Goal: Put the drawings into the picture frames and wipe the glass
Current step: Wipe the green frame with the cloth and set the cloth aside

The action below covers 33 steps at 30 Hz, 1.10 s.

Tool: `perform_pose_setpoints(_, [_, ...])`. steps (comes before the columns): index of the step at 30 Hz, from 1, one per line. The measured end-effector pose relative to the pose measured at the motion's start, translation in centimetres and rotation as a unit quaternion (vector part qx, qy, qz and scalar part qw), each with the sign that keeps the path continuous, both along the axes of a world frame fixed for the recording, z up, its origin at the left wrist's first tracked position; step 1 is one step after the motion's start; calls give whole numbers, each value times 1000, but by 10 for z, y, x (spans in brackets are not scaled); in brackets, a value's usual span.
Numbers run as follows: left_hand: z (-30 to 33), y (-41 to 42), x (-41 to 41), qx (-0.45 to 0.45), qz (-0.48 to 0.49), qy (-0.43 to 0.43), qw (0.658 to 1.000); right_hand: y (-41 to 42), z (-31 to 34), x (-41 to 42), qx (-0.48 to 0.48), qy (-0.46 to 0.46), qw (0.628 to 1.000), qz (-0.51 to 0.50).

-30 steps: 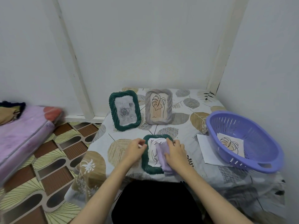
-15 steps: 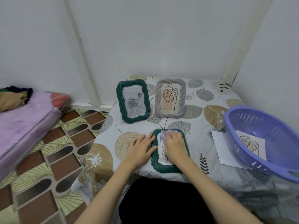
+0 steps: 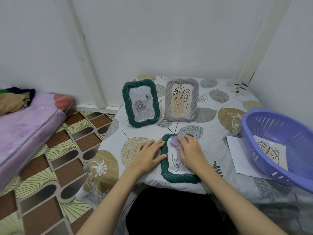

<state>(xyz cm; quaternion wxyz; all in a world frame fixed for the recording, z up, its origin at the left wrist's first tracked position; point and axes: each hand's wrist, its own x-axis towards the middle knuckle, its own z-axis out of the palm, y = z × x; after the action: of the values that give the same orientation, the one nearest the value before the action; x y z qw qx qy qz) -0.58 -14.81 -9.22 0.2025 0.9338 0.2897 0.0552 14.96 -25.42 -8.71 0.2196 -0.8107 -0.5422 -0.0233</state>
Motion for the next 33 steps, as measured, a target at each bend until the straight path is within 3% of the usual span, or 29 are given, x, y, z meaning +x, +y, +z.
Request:
perform_pose_setpoints(5, [-1, 1, 0, 10, -5, -3, 1000, -4, -4, -14, 24, 15, 993, 111])
perform_pose_setpoints(7, [-2, 2, -1, 6, -7, -8, 1000, -23, -5, -12, 12, -28, 990, 140])
perform_pose_setpoints(9, [-1, 4, -1, -3, -7, -10, 1000, -32, -6, -1, 12, -74, 990, 116])
perform_pose_setpoints(13, [0, 3, -2, -12, -7, -6, 1000, -12, -1, 9, -45, -78, 996, 10])
perform_pose_setpoints(16, [0, 3, -1, -18, -3, -9, 1000, 8, -1, -3, -50, -31, 998, -18])
perform_pose_setpoints(20, [1, 4, -1, -20, -4, -7, 1000, -6, -7, -9, -50, -92, 995, 4])
perform_pose_setpoints(25, [3, 4, -1, -33, 0, -15, 999, -6, -4, -11, -66, -115, 988, -77])
perform_pose_setpoints(30, [4, 4, -1, -34, 1, -13, 999, 10, -2, -7, -53, -7, 998, -44])
perform_pose_setpoints(33, [4, 4, -1, -37, -1, -11, 999, -3, -6, -4, -42, -41, 998, -23])
